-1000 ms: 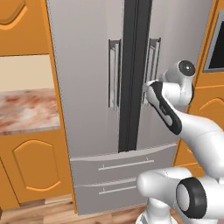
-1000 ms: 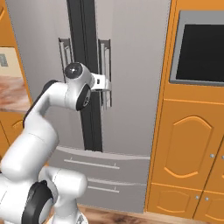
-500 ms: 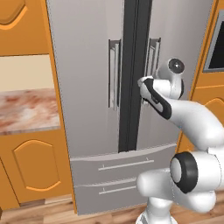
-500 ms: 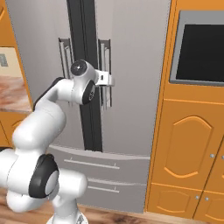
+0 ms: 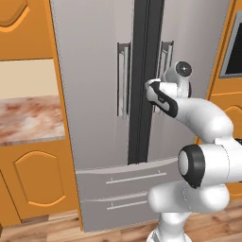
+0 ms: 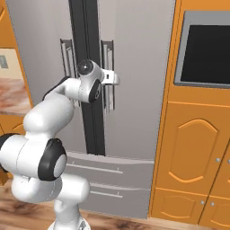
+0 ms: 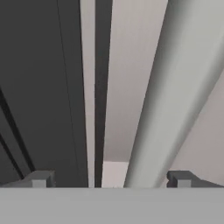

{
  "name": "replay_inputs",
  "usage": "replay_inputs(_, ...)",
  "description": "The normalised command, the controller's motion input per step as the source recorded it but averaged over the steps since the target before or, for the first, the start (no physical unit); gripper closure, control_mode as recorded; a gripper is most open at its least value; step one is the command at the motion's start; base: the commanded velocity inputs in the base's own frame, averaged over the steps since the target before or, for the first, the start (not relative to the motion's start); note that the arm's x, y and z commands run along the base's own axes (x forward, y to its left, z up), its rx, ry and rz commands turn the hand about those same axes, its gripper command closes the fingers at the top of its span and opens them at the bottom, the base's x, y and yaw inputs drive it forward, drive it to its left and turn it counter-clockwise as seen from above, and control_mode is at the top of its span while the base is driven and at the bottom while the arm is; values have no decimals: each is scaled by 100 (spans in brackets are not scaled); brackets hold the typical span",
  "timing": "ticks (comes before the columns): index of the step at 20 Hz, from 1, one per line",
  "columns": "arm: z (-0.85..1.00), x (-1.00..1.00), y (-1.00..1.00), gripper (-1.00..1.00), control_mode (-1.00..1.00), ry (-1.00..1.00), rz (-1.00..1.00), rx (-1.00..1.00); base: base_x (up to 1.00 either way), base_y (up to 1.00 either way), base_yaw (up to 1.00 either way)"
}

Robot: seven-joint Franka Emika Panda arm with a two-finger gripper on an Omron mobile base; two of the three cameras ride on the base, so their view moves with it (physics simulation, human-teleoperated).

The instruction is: Open the fridge, grab two sodas, and place both sodas inside the bowl with ice on the dining counter.

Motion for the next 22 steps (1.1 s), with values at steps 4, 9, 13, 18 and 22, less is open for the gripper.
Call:
replay_inputs(4, 0, 55, -12, -100, -100, -1, 0, 0, 0, 0, 0)
replay_inputs(9, 0, 42, -4, 100, -100, 0, 0, 0, 0, 0, 0)
replay_inputs(13, 5, -16, -7, 100, -100, 0, -3, 0, 0, 0, 0)
replay_inputs(18, 27, -87, -23, 100, -100, 0, -12, 2, 0, 0, 0)
replay_inputs(22, 29, -100, -43, 100, -100, 0, -7, 1, 0, 0, 0)
